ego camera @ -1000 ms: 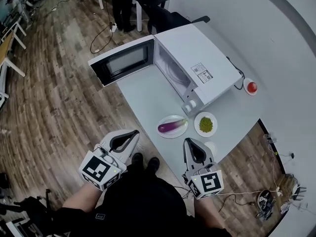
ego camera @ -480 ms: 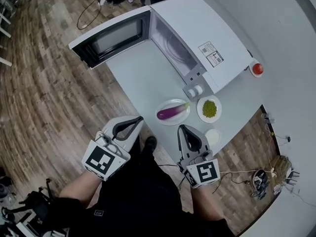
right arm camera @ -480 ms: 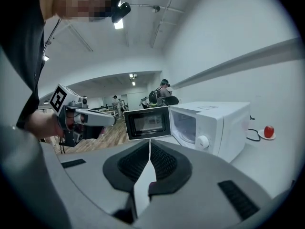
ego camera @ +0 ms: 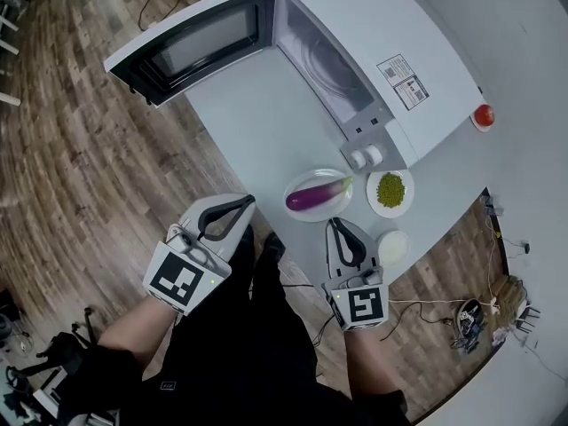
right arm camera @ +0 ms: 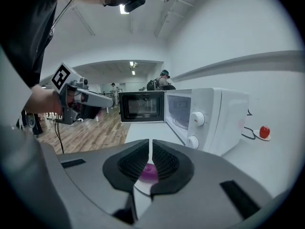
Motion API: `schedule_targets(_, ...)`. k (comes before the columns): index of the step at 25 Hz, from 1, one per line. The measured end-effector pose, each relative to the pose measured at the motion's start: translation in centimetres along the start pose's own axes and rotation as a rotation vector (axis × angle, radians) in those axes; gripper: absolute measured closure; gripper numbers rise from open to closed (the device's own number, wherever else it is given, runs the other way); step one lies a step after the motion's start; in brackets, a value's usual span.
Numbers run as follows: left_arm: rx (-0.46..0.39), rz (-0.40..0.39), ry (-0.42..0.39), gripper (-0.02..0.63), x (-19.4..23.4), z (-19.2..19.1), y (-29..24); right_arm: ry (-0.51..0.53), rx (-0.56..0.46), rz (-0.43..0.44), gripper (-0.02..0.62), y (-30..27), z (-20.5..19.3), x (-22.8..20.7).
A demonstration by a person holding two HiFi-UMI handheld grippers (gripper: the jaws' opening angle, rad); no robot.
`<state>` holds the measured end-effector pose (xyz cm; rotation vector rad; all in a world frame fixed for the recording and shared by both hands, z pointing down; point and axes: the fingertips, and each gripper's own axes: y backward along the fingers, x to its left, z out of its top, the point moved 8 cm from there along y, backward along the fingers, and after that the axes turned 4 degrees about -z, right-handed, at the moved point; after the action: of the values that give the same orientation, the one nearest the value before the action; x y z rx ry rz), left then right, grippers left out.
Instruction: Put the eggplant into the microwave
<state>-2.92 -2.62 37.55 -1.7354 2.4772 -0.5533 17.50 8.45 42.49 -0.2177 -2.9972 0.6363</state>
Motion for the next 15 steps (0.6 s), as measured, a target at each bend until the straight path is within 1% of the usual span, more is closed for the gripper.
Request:
schedule_targets(5, 0.026, 0.010, 0.025, 0.598, 0.8, -2.8, -1.4, 0.075, 0.031, -0.009, 0.573, -1.5, -2.7, -0.1)
schedule_targets(8, 0.049, 0.012, 0.077, 0.597, 1.2, -4.6, -2.8, 0.137, 0.089, -0.003, 0.558, -2.3, -4.5, 0.2)
schedule_targets(11, 0.049, 0.007, 0.110, 0.597, 1.5, -5.5, -3.9, 0.205, 0.150, 0.017, 0.529, -2.9, -6.3, 0.6)
schedule_targets(13, 0.049, 0.005, 0.119, 0.598, 1.4, -5.9, -4.3, 0.258, 0.188, 0.022, 0.513, -3.0, -7.4, 0.7)
schedule_targets(15, 0.049, 0.002, 0.112, 0.597, 1.4, -6.1, -4.6, 0.304, 0.213, 0.018, 0.508, -3.1, -8.2, 0.7)
